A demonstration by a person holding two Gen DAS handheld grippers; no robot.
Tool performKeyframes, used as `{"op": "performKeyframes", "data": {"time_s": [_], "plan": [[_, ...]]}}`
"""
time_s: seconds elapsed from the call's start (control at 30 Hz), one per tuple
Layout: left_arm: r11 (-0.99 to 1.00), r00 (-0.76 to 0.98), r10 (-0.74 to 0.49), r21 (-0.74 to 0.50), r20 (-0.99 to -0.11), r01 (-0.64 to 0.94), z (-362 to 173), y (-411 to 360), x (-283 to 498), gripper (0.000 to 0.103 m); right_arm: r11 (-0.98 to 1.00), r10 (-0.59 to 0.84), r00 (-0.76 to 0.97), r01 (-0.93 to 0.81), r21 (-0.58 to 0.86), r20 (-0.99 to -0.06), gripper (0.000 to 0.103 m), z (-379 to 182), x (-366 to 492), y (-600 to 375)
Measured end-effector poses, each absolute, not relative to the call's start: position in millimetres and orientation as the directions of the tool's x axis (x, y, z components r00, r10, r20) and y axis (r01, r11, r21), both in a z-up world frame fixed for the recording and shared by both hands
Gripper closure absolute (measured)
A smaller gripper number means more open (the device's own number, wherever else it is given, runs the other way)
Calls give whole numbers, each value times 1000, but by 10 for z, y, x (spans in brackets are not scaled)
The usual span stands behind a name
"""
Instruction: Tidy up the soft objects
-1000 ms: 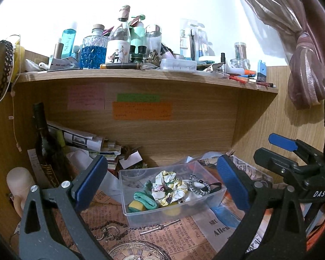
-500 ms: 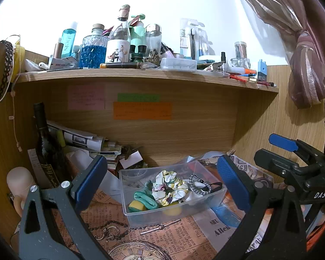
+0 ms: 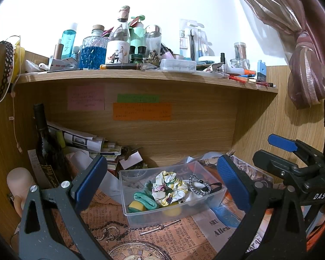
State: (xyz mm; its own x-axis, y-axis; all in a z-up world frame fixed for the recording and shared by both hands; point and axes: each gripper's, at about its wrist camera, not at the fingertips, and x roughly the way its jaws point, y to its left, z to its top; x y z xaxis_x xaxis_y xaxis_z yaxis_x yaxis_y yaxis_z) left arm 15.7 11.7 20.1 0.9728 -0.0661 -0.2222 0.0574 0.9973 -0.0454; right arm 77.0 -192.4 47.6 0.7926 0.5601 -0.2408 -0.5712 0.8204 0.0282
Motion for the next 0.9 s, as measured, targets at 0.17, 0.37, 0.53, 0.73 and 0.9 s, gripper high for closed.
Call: {"op": "performKeyframes", "data": {"time_s": [0.17,0.37,0.53,0.73,0.9], "plan": [[997,973,-65,-45,-221,56,201,115,154,0,820,560,792,-572,27,-241,1,474,763,-1916],[997,973,-65,-46,-221,56,200,114,152,0,821,559,793,-571,26,-241,1,474,761,-1909],[997,973,-64,-47,-222,55,198,110,154,0,820,560,793,-571,27,-241,1,475,762,-1910],[997,971,-65,-55,-230,54,184,123,163,0,818,563,790,-574,29,-242,1,472,765,-1915],[997,971,-69,-59,-230,57,178,117,168,0,820,560,792,-571,26,-243,1,463,767,-1913]]}}
